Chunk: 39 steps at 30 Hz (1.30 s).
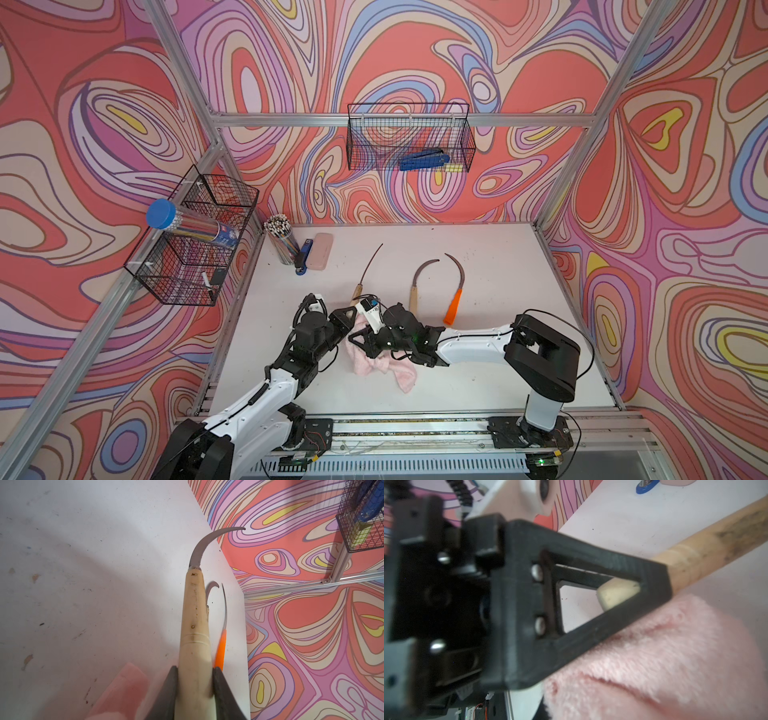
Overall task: Wipe small sickles with rags
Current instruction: Wipe the small sickle.
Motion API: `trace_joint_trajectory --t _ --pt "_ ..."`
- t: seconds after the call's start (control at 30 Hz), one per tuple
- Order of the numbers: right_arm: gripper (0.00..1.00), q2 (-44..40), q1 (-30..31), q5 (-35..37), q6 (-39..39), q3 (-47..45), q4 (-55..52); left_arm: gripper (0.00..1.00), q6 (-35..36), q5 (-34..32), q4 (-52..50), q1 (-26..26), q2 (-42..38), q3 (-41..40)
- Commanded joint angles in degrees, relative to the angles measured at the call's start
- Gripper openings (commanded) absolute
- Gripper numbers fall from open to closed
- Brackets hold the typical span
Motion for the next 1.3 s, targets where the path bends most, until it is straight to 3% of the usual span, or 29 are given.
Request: trace_joint_trajectory --t 0.0,0.17,0.5,0.87,1.13,1.27 --pt "0.0 -3.5 0.9 -0.8 -1.4 -0.6 5.7 0.0 0.9 -0.6 0.3 -0.5 -0.1 1.4" --pt "0.0 -2.4 0.5 4.7 -2.3 1.2 2.7 0.0 0.5 0.5 1.1 -0.5 -0.2 1.0" --pt "0.0 4.7 -8.8 -1.2 -0.2 5.1 3.4 0.0 0.6 2.5 0.7 -0.5 -1.5 0.8" --pt "0.0 7.3 -16.3 -1.3 0.3 7.5 1.1 0.0 0.5 3.8 -0.4 -0.5 -3.3 0.6" --pt "0.0 11.2 -19.1 -0.7 -0.9 13.4 -3.4 0.0 0.0 4.9 0.8 -0.4 -2.2 0.1" --pt "0.0 10.8 -18.1 -4.3 0.9 11.8 -0.8 0.0 0.0 3.7 1.6 -0.4 -1.6 -0.4"
